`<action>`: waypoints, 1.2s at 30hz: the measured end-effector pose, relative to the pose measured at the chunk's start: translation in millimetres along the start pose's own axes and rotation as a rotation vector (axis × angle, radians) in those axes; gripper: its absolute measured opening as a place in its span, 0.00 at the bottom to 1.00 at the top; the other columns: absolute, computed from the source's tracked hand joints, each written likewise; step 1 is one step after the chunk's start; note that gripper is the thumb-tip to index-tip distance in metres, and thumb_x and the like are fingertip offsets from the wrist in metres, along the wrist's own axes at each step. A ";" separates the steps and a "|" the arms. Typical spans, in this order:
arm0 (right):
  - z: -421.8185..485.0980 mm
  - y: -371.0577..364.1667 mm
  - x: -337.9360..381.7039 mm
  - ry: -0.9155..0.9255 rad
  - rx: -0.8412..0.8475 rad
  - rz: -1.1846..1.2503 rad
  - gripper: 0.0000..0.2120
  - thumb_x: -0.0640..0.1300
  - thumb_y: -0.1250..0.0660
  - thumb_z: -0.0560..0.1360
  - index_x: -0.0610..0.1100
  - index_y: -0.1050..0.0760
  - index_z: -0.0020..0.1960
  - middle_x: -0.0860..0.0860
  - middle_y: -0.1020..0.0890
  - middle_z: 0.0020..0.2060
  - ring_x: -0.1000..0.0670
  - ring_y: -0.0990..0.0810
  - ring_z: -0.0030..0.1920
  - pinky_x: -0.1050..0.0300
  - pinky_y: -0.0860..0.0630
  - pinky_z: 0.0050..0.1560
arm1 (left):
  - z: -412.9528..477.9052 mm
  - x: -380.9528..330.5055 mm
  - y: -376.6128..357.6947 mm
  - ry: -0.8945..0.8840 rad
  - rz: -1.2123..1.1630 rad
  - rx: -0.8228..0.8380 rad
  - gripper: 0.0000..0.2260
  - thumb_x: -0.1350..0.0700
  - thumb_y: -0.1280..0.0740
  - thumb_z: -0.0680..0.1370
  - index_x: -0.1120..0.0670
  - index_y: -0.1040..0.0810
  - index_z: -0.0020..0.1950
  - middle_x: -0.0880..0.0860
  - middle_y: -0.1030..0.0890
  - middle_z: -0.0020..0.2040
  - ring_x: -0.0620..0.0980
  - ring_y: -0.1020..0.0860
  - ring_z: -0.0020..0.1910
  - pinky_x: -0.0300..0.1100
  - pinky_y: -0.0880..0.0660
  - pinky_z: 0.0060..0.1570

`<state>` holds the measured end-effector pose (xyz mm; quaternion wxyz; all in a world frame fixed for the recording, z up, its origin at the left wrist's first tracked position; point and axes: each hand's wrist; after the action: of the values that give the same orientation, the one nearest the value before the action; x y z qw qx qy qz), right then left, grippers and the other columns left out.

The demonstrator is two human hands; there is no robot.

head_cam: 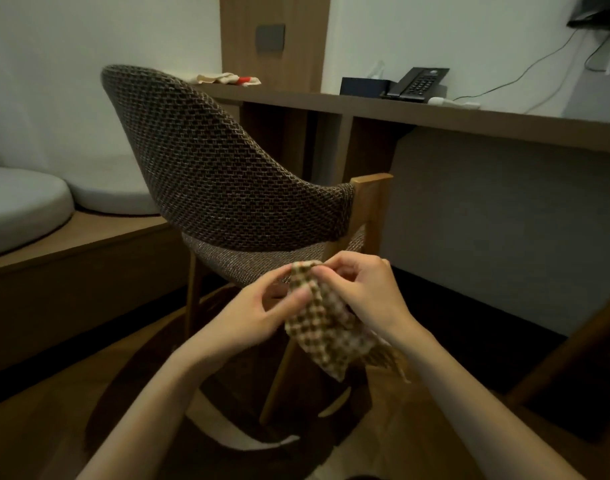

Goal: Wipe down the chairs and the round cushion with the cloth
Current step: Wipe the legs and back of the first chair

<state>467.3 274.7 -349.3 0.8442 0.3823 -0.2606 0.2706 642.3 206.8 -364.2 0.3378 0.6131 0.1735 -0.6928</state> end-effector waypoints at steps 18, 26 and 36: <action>-41.2 15.6 -73.0 -0.152 0.357 -0.461 0.10 0.60 0.30 0.70 0.54 0.16 0.43 0.58 0.22 0.31 0.60 0.25 0.33 0.62 0.32 0.30 | 15.8 61.0 -14.3 0.026 0.380 -0.051 0.23 0.53 0.24 0.69 0.49 0.29 0.60 0.44 0.22 0.52 0.36 0.24 0.52 0.31 0.27 0.50; -25.7 6.2 -87.4 -0.525 0.014 0.011 0.12 0.48 0.44 0.82 0.51 0.22 0.47 0.54 0.18 0.39 0.55 0.17 0.37 0.52 0.18 0.41 | 14.5 60.1 -9.8 -0.102 0.309 -0.019 0.11 0.63 0.29 0.74 0.48 0.18 0.49 0.48 0.20 0.51 0.36 0.23 0.49 0.31 0.28 0.51; -13.6 16.8 -71.0 -0.215 0.370 0.007 0.11 0.35 0.30 0.72 0.48 0.25 0.48 0.51 0.17 0.46 0.50 0.19 0.49 0.48 0.24 0.55 | 21.5 69.1 -13.3 -0.091 0.439 -0.188 0.07 0.57 0.33 0.77 0.48 0.23 0.54 0.49 0.28 0.63 0.45 0.28 0.63 0.35 0.29 0.57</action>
<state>408.5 276.5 -394.6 0.7259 0.5566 -0.2967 0.2744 616.0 184.5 -429.2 0.5432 0.5702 0.0843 -0.6105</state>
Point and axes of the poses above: each hand's wrist, its own z-axis towards the middle knuckle, its own y-axis out of the back of the hand, x = y × z
